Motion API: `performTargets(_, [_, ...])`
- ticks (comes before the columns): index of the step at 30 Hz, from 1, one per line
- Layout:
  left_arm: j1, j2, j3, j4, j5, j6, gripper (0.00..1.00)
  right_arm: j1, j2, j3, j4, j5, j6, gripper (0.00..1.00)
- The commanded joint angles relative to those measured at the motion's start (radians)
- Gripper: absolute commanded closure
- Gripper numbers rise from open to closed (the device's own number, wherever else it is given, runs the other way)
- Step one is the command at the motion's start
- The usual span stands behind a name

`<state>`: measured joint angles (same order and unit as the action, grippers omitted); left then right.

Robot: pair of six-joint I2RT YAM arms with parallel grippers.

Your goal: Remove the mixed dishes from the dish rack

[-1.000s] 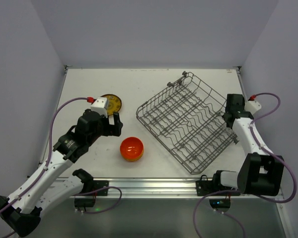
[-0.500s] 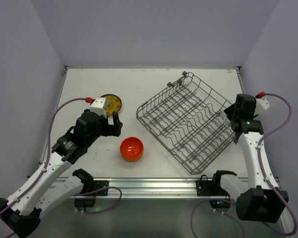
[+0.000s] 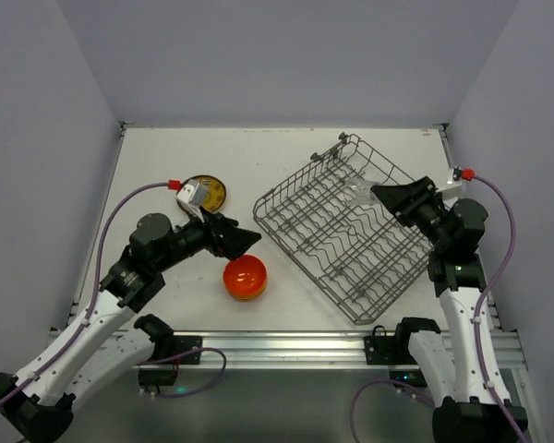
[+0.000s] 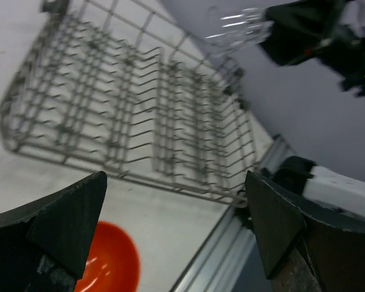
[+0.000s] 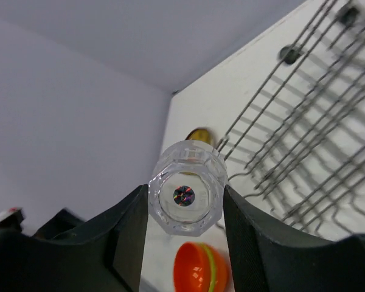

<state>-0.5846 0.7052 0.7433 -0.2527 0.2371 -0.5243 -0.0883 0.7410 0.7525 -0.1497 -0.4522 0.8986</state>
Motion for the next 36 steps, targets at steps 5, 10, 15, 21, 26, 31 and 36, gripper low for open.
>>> performTargets(5, [-0.047,0.059,-0.216,0.95,0.384,-0.385,0.0,0.171,0.031,-0.139,0.636,-0.39,0.339,1.0])
performTargets(10, [-0.121,0.187,-0.124,0.977,0.341,-0.359,0.0,0.268,0.052,-0.097,0.667,-0.362,0.347,1.0])
performTargets(15, [-0.159,0.247,-0.046,0.98,0.278,-0.344,0.0,0.346,0.129,-0.084,0.789,-0.358,0.41,1.0])
performTargets(21, [-0.201,0.275,-0.001,0.965,0.223,-0.324,0.17,0.406,0.159,-0.065,0.803,-0.353,0.402,1.0])
performTargets(26, [-0.225,0.3,0.011,0.946,0.205,-0.325,0.8,0.407,0.158,-0.073,0.817,-0.355,0.401,1.0])
performTargets(31, [-0.23,0.294,0.014,0.899,0.174,-0.306,1.0,0.409,0.155,-0.09,0.842,-0.359,0.405,1.0])
performTargets(36, [-0.23,0.223,0.149,0.44,-0.072,-0.121,1.0,0.398,0.094,-0.009,0.359,-0.22,0.123,0.01])
